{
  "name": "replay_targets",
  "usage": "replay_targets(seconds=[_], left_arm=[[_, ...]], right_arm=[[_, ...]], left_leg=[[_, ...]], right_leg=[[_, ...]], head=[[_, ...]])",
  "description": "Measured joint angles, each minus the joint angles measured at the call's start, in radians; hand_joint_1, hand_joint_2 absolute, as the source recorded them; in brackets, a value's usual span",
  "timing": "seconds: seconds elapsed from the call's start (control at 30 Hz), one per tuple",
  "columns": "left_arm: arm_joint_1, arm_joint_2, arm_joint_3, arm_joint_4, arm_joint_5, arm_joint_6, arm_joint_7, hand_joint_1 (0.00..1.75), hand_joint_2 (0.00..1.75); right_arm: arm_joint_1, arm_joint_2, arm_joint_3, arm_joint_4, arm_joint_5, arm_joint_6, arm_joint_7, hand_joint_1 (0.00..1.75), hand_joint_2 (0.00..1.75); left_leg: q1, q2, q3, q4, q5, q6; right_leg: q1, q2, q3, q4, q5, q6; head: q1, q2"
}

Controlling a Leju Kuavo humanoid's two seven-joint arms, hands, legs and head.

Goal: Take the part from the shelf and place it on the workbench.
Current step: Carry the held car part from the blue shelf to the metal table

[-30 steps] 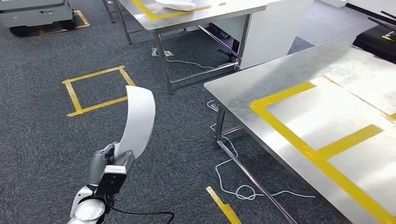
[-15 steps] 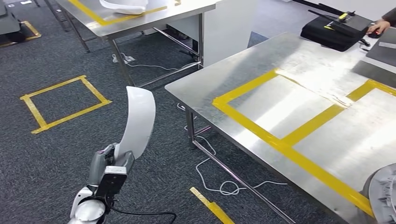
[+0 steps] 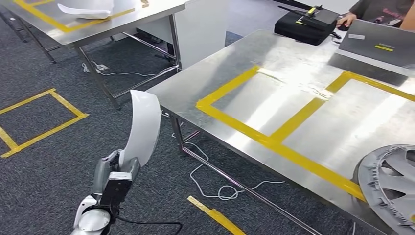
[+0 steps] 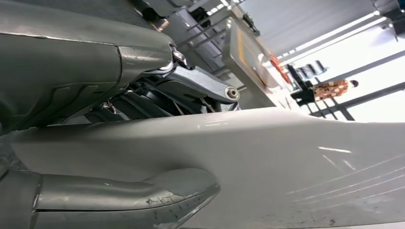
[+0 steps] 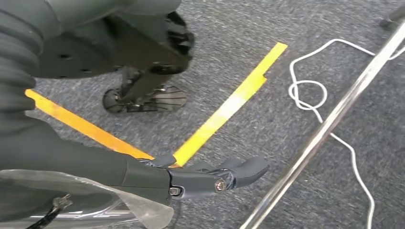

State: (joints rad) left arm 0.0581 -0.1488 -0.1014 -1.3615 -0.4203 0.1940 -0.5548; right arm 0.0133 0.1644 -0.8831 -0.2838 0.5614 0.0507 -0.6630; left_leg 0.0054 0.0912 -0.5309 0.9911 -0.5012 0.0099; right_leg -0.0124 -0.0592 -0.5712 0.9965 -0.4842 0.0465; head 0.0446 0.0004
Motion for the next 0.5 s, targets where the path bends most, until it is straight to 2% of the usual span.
replay_targets(seconds=[0.07, 0.1, 0.13, 0.17, 0.23, 0.27, 0.3, 0.33, 0.37, 0.4, 0.43, 0.5], left_arm=[[-0.001, 0.0, 0.0, 0.0, -0.001, 0.0, 0.003, 1.75, 1.75], [-0.002, 0.0, -0.001, 0.0, -0.002, -0.001, 0.004, 1.75, 1.75], [-0.004, -0.001, -0.001, 0.0, -0.003, -0.001, 0.005, 1.75, 1.75], [-0.005, -0.001, -0.001, 0.0, -0.004, -0.001, 0.005, 1.75, 1.75], [-0.004, -0.001, -0.001, 0.0, -0.007, -0.002, 0.008, 1.75, 1.75], [-0.003, 0.0, -0.001, 0.002, -0.008, -0.001, 0.01, 1.75, 1.75], [-0.002, 0.0, -0.001, 0.004, -0.008, -0.001, 0.012, 1.75, 1.75], [-0.002, 0.001, -0.001, 0.005, -0.008, 0.0, 0.013, 1.75, 1.75], [-0.002, 0.001, -0.001, 0.007, -0.008, 0.0, 0.013, 1.75, 1.75], [-0.003, 0.001, -0.001, 0.008, -0.008, 0.001, 0.013, 1.75, 1.75], [-0.005, 0.001, -0.001, 0.008, -0.008, 0.002, 0.013, 1.75, 1.75], [-0.008, 0.001, -0.001, 0.009, -0.008, 0.003, 0.014, 1.75, 1.75]], right_arm=[[0.0, 0.0, -0.007, 0.0, 0.007, 0.002, -0.002, 0.0, 1.75], [0.002, 0.0, -0.01, 0.0, 0.01, 0.002, -0.003, 0.0, 1.75], [0.004, 0.0, -0.013, 0.0, 0.012, 0.003, -0.004, 0.0, 1.75], [0.004, 0.0, -0.014, 0.0, 0.014, 0.004, -0.005, 0.0, 1.75], [0.002, 0.0, -0.016, 0.0, 0.019, 0.006, -0.006, 0.0, 1.75], [0.001, 0.0, -0.018, 0.0, 0.022, 0.008, -0.005, 0.0, 1.75], [0.001, 0.0, -0.021, 0.0, 0.026, 0.009, -0.005, 0.0, 1.75], [0.002, 0.0, -0.025, 0.0, 0.031, 0.01, -0.004, 0.0, 1.75], [0.003, 0.0, -0.028, 0.0, 0.035, 0.011, -0.003, 0.0, 1.75], [0.004, 0.0, -0.031, 0.0, 0.039, 0.011, -0.002, 0.0, 1.75], [0.004, 0.0, -0.034, 0.0, 0.043, 0.011, -0.001, 0.0, 1.75], [0.002, 0.0, -0.037, 0.0, 0.048, 0.012, 0.001, 0.0, 1.75]], left_leg=[[-0.001, 0.015, 0.003, 0.0, 0.0, -0.009], [0.002, 0.013, 0.005, 0.001, -0.005, -0.015], [0.004, 0.0, 0.002, 0.012, -0.017, -0.021], [0.006, -0.022, -0.009, 0.044, -0.042, -0.025], [0.008, -0.068, -0.064, 0.17, -0.112, -0.029], [0.008, -0.079, -0.096, 0.24, -0.139, -0.029], [0.008, -0.082, -0.118, 0.286, -0.15, -0.028], [0.007, -0.084, -0.123, 0.292, -0.137, -0.026], [0.007, -0.086, -0.113, 0.265, -0.109, -0.023], [0.008, -0.094, -0.084, 0.2, -0.066, -0.019], [0.009, -0.111, -0.051, 0.13, -0.034, -0.015], [0.011, -0.146, -0.007, 0.029, -0.002, -0.009]], right_leg=[[0.003, 0.016, -0.002, 0.0, 0.001, -0.013], [0.002, 0.025, -0.001, -0.002, 0.003, -0.019], [0.0, 0.034, 0.0, -0.004, 0.005, -0.025], [-0.002, 0.044, 0.001, -0.007, 0.007, -0.032], [-0.003, 0.066, 0.0, -0.009, 0.01, -0.042], [-0.002, 0.078, -0.001, -0.009, 0.01, -0.044], [-0.001, 0.091, -0.001, -0.009, 0.011, -0.046], [-0.001, 0.104, -0.001, -0.008, 0.011, -0.046], [0.0, 0.116, 0.0, -0.008, 0.011, -0.046], [0.0, 0.129, 0.002, -0.006, 0.011, -0.045], [-0.001, 0.142, 0.003, -0.005, 0.01, -0.044], [-0.001, 0.165, -0.002, 0.0, 0.011, -0.034]], head=[[0.0, 0.0], [0.0, 0.0], [-0.001, 0.0], [-0.003, 0.0], [-0.007, 0.0], [-0.008, 0.0], [-0.008, 0.0], [-0.008, 0.0], [-0.008, 0.0], [-0.008, 0.0], [-0.008, 0.0], [-0.007, 0.0]])
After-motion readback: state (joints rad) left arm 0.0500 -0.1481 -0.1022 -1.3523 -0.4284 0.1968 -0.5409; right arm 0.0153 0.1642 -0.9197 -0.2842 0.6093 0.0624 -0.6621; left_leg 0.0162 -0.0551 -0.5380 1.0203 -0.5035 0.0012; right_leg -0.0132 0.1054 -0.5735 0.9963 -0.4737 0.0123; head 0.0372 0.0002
